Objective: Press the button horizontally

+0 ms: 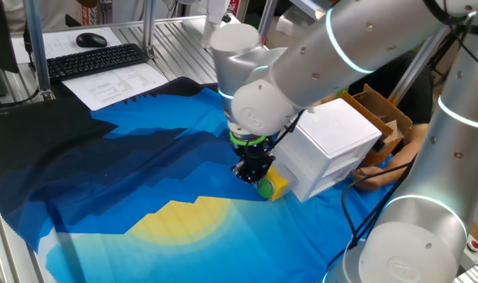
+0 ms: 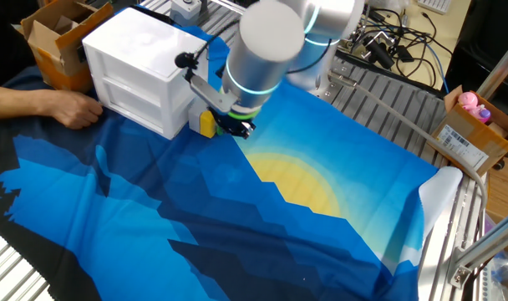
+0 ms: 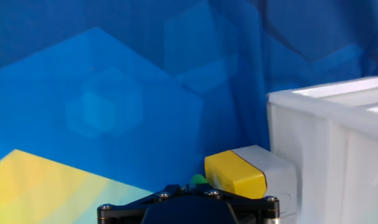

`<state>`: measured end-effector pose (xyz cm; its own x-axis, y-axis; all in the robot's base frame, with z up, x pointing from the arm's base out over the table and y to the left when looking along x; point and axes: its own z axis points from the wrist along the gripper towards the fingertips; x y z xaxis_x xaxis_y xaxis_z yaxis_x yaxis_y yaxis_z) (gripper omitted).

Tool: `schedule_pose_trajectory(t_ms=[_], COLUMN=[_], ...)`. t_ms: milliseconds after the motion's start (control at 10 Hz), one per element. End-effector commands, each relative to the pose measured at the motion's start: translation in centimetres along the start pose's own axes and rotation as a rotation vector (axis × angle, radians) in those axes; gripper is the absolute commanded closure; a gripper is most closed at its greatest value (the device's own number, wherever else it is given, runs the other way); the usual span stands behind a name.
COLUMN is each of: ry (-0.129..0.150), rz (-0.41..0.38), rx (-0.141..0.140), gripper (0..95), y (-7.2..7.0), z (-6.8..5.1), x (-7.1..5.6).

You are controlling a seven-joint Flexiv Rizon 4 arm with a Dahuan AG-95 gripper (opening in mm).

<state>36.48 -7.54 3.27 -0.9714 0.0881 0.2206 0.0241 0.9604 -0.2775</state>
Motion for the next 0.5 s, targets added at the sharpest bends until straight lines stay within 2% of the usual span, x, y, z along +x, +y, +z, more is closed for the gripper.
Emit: schedule_pose_trajectory(t_ms=[100,400,500], ry=[-0.002,-0.010,-0.013], rz=[-0.006,-0.032,-0.030], rx=[-0.001,-0.001,-0.010], gripper=[95.0,95.0,95.0], y=[-0.3,-1.6,-1.9], z=[0.4,1.0,1.2], x=[-0.3,-0.1,0.2])
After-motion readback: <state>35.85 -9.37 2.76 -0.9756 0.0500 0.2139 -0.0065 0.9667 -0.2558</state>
